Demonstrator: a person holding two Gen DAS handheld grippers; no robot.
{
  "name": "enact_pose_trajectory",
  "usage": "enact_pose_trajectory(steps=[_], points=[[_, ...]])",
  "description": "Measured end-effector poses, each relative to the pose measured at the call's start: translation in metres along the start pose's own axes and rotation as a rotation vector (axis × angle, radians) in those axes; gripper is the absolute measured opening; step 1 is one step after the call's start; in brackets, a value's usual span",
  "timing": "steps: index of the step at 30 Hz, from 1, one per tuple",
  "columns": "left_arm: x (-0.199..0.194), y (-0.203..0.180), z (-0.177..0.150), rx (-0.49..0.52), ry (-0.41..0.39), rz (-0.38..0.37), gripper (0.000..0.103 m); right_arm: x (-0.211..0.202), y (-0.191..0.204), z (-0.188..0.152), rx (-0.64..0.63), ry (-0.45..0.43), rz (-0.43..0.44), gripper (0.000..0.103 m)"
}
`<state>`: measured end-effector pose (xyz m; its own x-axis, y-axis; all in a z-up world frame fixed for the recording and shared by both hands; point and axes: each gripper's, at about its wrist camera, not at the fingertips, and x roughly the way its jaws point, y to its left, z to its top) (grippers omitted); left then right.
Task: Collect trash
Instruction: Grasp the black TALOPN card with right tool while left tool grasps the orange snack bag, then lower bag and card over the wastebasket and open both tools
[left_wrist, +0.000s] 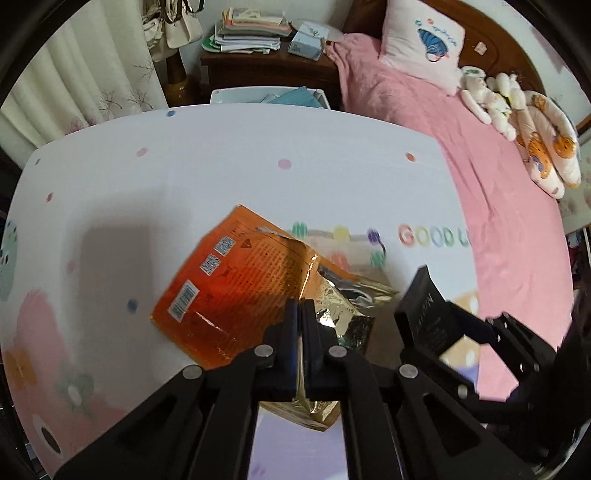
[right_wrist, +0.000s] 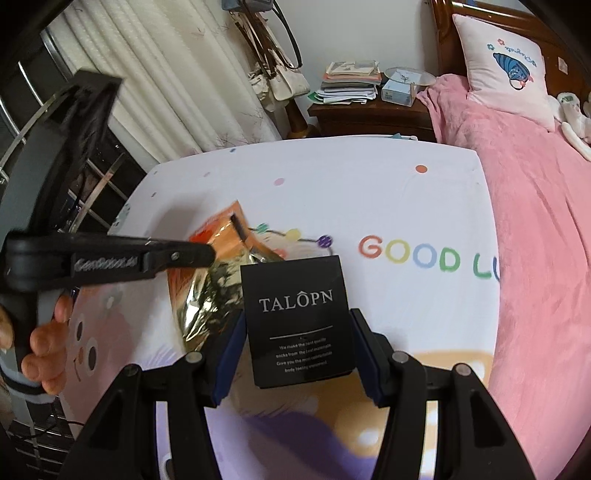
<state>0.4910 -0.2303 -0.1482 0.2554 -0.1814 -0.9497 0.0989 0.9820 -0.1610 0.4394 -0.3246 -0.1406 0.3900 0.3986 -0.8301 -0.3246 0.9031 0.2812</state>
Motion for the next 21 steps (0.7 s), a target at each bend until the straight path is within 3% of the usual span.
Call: enact_pose_trajectory(steps=[12, 21], points=[[-0.108, 0.024, -0.124, 0.067, -0.08, -0.093, 0.0, -0.07, 0.075, -0.071, 0.045, -0.055, 0.015, 0.055], [-0.184, 0.066, -0.261, 0.222, -0.095, -0.187, 0.0, -0.136, 0.172, -0.182, 0.156, -0.144, -0.065, 0.055]])
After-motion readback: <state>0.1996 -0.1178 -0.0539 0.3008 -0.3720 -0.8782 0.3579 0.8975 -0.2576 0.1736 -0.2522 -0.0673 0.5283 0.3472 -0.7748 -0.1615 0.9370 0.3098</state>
